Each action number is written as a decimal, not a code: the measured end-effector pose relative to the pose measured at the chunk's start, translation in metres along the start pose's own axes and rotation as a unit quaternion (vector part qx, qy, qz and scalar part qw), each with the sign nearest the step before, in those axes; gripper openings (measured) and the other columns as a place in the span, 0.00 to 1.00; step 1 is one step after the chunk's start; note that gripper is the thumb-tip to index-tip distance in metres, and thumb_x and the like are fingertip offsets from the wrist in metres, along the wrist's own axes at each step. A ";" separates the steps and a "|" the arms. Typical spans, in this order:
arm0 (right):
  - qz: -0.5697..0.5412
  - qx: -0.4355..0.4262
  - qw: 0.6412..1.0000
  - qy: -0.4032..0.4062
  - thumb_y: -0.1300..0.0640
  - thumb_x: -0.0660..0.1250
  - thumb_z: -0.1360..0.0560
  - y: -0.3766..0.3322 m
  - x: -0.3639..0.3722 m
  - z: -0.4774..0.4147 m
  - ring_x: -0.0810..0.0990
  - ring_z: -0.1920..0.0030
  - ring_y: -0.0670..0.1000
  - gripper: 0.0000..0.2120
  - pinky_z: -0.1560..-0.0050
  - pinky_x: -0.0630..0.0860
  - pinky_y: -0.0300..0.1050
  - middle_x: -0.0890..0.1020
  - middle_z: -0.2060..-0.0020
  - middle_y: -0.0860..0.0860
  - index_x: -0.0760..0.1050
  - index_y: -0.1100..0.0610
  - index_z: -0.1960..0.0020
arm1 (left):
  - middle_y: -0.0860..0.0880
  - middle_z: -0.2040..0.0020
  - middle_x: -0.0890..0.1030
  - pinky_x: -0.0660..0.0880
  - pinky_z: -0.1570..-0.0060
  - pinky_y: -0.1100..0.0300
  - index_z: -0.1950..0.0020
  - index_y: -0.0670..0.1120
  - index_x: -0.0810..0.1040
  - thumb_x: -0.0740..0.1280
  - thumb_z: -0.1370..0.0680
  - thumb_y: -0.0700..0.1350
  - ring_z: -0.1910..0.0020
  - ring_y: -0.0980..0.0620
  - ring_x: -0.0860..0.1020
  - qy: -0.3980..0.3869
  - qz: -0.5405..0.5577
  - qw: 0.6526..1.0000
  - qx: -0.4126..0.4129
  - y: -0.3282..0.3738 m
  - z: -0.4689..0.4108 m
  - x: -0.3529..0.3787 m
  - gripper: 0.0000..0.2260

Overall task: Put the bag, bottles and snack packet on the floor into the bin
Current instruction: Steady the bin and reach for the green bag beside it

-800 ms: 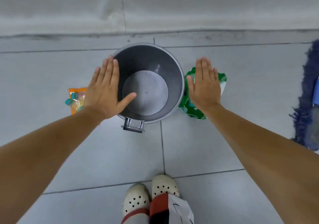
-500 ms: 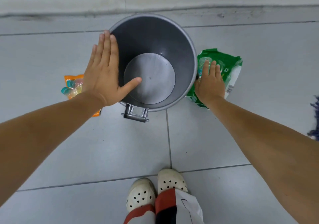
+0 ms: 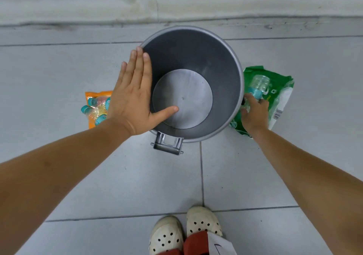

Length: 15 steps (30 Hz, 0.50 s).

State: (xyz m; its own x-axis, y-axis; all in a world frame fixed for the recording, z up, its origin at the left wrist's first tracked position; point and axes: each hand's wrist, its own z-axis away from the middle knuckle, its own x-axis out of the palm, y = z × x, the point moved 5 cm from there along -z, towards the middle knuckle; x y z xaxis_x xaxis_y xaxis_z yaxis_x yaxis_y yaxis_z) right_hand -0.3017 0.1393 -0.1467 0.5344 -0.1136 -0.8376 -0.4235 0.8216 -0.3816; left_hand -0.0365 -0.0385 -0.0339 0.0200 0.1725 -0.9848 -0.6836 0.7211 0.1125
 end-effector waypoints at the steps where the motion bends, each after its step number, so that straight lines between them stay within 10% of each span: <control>1: -0.040 0.008 0.998 0.044 0.64 0.61 0.21 -0.005 -0.011 0.005 0.72 0.42 0.58 0.23 0.42 0.65 0.41 0.65 0.32 0.62 0.68 0.50 0.29 | 0.36 0.21 0.45 0.45 0.23 0.47 0.22 0.36 0.43 0.46 0.28 0.75 0.21 0.40 0.44 -0.001 0.001 1.000 -0.002 0.000 0.000 -0.001 0.51; 7: -0.194 -0.128 0.946 0.227 0.57 0.63 0.25 -0.057 -0.099 0.067 0.77 0.45 0.55 0.21 0.46 0.78 0.50 0.67 0.35 0.57 0.72 0.45 0.33 | 0.37 0.20 0.45 0.44 0.23 0.48 0.22 0.36 0.43 0.46 0.29 0.76 0.21 0.41 0.43 -0.013 0.014 1.000 -0.014 0.001 -0.001 -0.004 0.52; 12: -0.120 -0.292 0.941 0.119 0.59 0.61 0.20 -0.122 -0.076 0.118 0.65 0.33 0.51 0.19 0.33 0.63 0.35 0.66 0.31 0.63 0.70 0.50 0.30 | 0.38 0.20 0.45 0.43 0.23 0.49 0.22 0.37 0.42 0.45 0.30 0.76 0.21 0.42 0.43 -0.018 0.023 0.999 -0.016 0.001 -0.001 -0.004 0.52; 15: -0.094 -0.310 0.944 0.065 0.57 0.62 0.20 -0.136 -0.054 0.124 0.64 0.28 0.62 0.20 0.33 0.69 0.55 0.60 0.27 0.66 0.68 0.48 0.29 | 0.40 0.20 0.44 0.41 0.23 0.50 0.21 0.39 0.42 0.45 0.30 0.77 0.21 0.43 0.42 -0.022 0.025 0.999 -0.024 0.000 -0.002 -0.003 0.52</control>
State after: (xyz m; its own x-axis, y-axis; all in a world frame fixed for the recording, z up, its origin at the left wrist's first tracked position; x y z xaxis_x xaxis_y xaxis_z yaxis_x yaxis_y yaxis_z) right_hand -0.1823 0.1028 -0.0009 0.5653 -0.3246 -0.7583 -0.6990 0.2996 -0.6494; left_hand -0.0377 -0.0401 -0.0315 0.0171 0.2375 -0.9712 -0.7181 0.6789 0.1533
